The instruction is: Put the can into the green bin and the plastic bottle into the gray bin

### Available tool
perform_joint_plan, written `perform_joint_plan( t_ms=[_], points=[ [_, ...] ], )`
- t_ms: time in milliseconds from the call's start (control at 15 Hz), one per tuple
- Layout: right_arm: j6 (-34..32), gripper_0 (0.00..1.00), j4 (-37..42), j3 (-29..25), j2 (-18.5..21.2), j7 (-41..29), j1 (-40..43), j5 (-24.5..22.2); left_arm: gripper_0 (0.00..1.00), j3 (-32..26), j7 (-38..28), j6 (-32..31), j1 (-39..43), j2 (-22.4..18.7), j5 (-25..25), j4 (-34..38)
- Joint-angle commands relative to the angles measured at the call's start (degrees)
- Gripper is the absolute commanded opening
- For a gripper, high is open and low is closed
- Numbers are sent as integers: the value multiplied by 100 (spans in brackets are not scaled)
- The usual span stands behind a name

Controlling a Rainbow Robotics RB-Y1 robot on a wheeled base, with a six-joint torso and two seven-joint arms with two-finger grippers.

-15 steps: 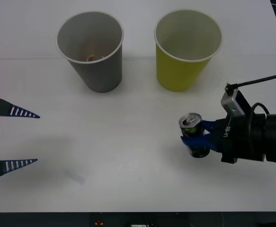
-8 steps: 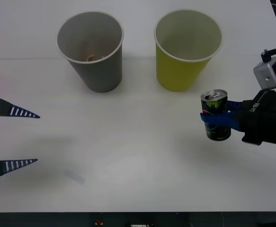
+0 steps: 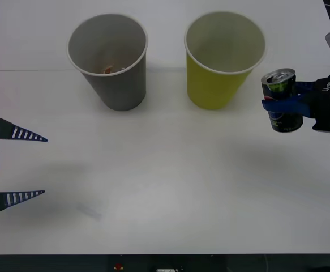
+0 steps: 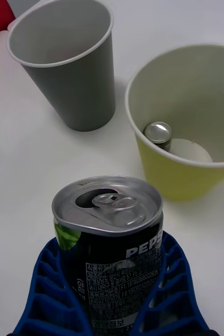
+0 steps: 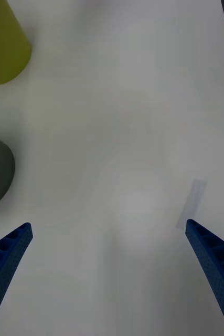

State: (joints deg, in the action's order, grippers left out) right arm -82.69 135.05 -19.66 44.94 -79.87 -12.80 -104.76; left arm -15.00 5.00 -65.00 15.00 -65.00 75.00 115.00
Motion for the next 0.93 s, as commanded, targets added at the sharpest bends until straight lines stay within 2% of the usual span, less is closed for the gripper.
perform_joint_plan(
  t_ms=[67, 733, 933],
  points=[
    [-37, 0, -347, 296, 252, -3, -530, -142, 100, 0, 0, 0, 0, 0, 0, 0],
    [-37, 0, -2325, 1544, 314, 6, -2692, -625, 100, 0, 0, 0, 0, 0, 0, 0],
    [-37, 0, -3160, 1913, 164, 182, -3351, -845, 100, 0, 0, 0, 0, 0, 0, 0]
  ],
)
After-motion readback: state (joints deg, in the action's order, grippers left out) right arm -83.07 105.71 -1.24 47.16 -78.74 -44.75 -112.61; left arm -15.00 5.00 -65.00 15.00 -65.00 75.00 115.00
